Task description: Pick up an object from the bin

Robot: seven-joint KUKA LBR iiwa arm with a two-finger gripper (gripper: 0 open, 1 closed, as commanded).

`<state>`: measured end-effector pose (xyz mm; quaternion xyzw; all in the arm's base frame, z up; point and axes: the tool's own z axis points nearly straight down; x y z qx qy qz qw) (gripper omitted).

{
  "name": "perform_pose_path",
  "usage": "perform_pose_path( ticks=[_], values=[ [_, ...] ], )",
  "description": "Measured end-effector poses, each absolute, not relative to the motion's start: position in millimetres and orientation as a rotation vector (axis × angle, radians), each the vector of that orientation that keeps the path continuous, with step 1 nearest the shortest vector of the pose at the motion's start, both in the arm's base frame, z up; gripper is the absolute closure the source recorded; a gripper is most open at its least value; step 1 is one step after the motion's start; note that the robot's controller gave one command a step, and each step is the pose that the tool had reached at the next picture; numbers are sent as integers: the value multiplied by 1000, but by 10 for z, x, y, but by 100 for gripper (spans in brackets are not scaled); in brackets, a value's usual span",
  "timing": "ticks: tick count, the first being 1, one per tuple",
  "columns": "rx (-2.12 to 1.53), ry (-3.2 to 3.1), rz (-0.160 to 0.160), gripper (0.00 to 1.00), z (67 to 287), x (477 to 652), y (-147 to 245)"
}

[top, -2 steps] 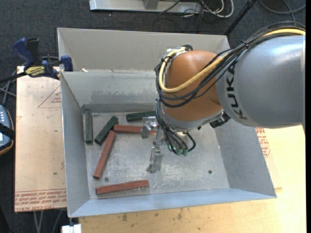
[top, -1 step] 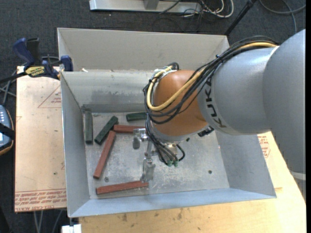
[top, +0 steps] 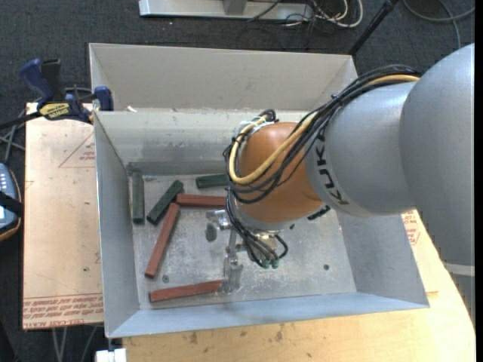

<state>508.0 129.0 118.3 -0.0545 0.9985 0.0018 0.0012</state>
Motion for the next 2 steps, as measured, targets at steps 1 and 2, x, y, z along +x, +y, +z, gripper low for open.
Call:
perform_pose_path(
  ticks=[1, 2],
  values=[
    [-58, 3143, 0, 0, 1175, 4987, 903],
    [-219, 3134, -1, 0, 976, 4971, 1226]
  ],
)
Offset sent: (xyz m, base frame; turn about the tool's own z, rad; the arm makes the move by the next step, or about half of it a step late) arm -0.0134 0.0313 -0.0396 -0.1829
